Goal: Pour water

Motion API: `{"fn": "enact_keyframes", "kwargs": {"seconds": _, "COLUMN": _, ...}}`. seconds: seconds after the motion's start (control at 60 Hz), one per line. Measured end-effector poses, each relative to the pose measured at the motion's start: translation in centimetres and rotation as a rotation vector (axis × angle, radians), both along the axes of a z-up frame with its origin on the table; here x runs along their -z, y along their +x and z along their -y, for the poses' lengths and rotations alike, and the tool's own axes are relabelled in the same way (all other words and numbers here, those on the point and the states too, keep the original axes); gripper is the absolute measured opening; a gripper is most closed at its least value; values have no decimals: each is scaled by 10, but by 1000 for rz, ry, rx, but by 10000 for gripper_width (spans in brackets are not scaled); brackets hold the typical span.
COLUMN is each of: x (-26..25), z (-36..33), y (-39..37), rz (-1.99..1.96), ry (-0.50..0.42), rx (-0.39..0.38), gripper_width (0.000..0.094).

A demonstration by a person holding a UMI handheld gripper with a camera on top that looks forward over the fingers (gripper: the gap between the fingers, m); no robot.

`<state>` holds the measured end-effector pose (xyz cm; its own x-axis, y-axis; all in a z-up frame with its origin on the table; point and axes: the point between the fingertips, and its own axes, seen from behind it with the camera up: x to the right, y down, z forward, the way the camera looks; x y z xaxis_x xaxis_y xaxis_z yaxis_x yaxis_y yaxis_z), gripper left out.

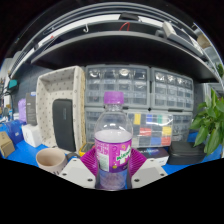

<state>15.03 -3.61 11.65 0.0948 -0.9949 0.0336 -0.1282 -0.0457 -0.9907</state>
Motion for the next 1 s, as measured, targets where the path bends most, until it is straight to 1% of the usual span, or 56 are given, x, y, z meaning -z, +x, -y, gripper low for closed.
{"fn": "enact_keyframes", "kwargs": {"seconds": 0.1, "x": -1, "z": 1, "y": -2, "rz": 5, "ry": 13, "rx": -2, "gripper_width": 377}}
{"fn": "enact_keyframes", "kwargs": {"seconds": 0.183, "x": -2, "z": 1, "y": -3, "rz": 13, "ry": 15, "rx": 0, "gripper_width": 453}}
{"fn": "enact_keyframes", "kwargs": {"seconds": 0.3, "x": 0, "z": 4, "y": -4, "rz": 4, "ry": 26, "rx": 9, "gripper_width": 531}}
{"fn": "enact_keyframes", "kwargs": {"seconds": 0.35, "x": 5, "z": 6, "y": -6, "rz": -23, "ry": 35, "rx": 20, "gripper_width": 625}}
{"fn": "enact_keyframes", "kwargs": {"seconds": 0.383, "x": 7, "z": 7, "y": -8, "rz": -35, "ry": 38, "rx": 29, "gripper_width": 715}}
{"fn": "enact_keyframes", "kwargs": {"seconds": 0.4, "x": 7, "z": 8, "y": -10, "rz": -35, "ry": 40, "rx": 35, "gripper_width": 782}}
{"fn": "enact_keyframes", "kwargs": {"seconds": 0.433, "x": 7, "z": 11, "y": -14, "rz": -31, "ry": 41, "rx": 46, "gripper_width": 804}}
{"fn": "enact_keyframes", "kwargs": {"seconds": 0.533, "x": 11, "z": 18, "y": -34, "rz": -45, "ry": 35, "rx": 79, "gripper_width": 826}}
{"fn": "enact_keyframes", "kwargs": {"seconds": 0.65, "x": 24, "z": 16, "y": -73, "rz": -92, "ry": 57, "rx": 90, "gripper_width": 838}}
{"fn": "enact_keyframes", "kwargs": {"seconds": 0.7, "x": 28, "z": 14, "y": -93, "rz": -108, "ry": 75, "rx": 106, "gripper_width": 839}}
{"fn": "enact_keyframes", "kwargs": {"seconds": 0.817, "x": 24, "z": -4, "y": -139, "rz": -101, "ry": 102, "rx": 91, "gripper_width": 848}}
{"fn": "enact_keyframes", "kwargs": {"seconds": 0.883, "x": 20, "z": -18, "y": -162, "rz": -100, "ry": 87, "rx": 82, "gripper_width": 850}}
{"fn": "enact_keyframes", "kwargs": {"seconds": 1.0, "x": 11, "z": -29, "y": -192, "rz": -98, "ry": 41, "rx": 94, "gripper_width": 856}}
